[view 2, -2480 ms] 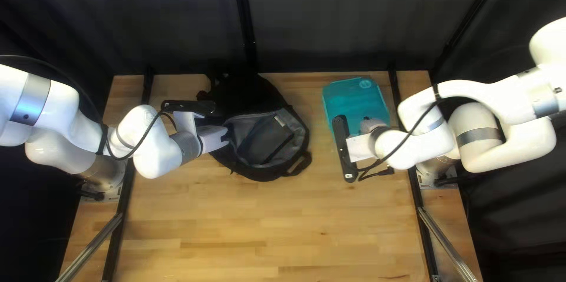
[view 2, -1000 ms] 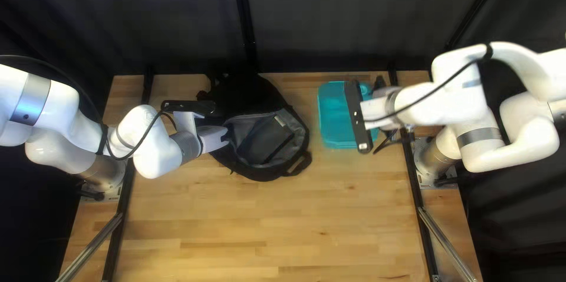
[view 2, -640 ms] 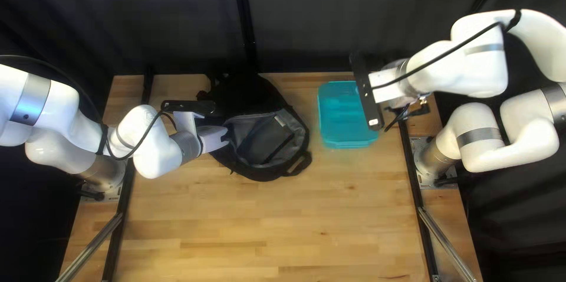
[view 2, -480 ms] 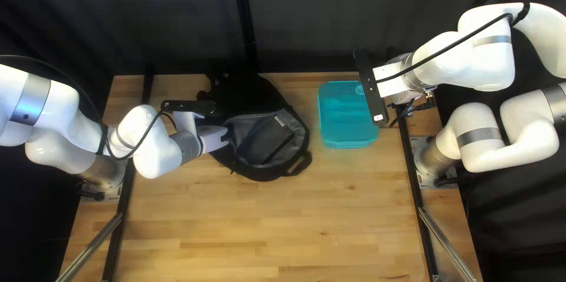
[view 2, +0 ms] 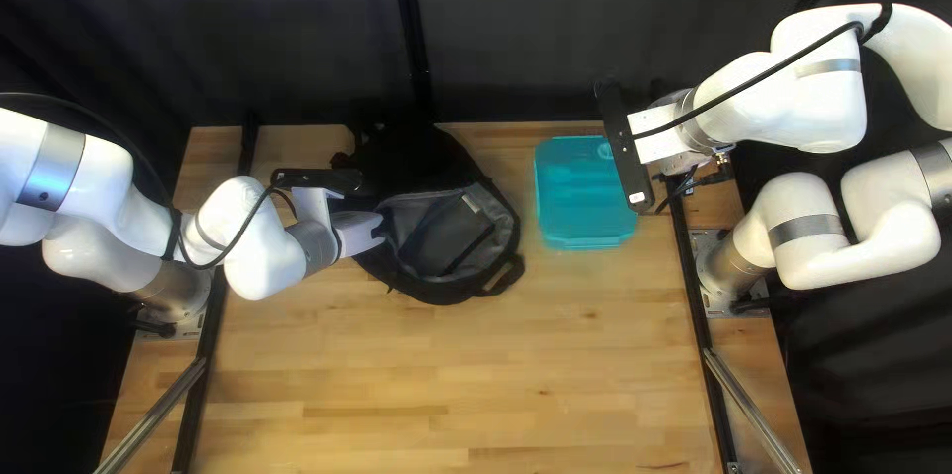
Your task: Remove a lunch box from a kids backpack
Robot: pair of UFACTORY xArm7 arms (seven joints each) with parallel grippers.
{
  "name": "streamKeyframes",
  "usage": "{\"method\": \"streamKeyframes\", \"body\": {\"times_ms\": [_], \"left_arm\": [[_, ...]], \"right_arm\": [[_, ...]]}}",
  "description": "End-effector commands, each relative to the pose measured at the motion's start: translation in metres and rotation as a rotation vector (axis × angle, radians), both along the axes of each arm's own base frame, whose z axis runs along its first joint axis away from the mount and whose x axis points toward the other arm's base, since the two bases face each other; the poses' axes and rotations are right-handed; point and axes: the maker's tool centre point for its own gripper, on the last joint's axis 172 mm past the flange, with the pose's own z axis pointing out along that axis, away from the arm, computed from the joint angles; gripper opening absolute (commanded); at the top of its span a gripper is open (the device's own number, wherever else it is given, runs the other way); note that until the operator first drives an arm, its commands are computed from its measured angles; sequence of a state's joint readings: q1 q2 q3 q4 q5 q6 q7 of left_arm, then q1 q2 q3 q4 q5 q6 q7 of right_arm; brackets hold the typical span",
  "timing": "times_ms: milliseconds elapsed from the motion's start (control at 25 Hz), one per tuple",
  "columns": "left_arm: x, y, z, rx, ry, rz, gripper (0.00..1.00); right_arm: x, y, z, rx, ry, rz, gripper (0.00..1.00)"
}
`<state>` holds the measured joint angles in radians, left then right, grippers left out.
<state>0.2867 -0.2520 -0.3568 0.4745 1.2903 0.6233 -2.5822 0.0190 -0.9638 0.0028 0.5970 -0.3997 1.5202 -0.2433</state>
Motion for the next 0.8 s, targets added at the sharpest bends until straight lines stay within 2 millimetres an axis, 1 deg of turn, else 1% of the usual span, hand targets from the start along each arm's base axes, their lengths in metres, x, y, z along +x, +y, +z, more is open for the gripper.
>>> {"method": "streamKeyframes", "body": {"times_ms": [40, 200, 240, 280, 760, 800], "left_arm": [[0.0000, 0.0000, 0.0000, 0.000, 0.000, 0.000, 0.00], [0.0000, 0.0000, 0.0000, 0.000, 0.000, 0.000, 0.01], [0.0000, 0.0000, 0.0000, 0.000, 0.000, 0.000, 0.18], [0.0000, 0.0000, 0.0000, 0.000, 0.000, 0.000, 1.00], [0.0000, 0.0000, 0.0000, 0.000, 0.000, 0.000, 1.00], [0.0030, -0.0021, 0.0054, -0.016, -0.002, 0.007, 1.00]], "right_arm": [[0.0000, 0.0000, 0.0000, 0.000, 0.000, 0.000, 1.00], [0.0000, 0.0000, 0.0000, 0.000, 0.000, 0.000, 1.00], [0.0000, 0.0000, 0.0000, 0.000, 0.000, 0.000, 1.00], [0.0000, 0.0000, 0.0000, 0.000, 0.000, 0.000, 1.00], [0.0000, 0.0000, 0.0000, 0.000, 0.000, 0.000, 1.00], [0.0000, 0.0000, 0.0000, 0.000, 0.000, 0.000, 1.00]]}}
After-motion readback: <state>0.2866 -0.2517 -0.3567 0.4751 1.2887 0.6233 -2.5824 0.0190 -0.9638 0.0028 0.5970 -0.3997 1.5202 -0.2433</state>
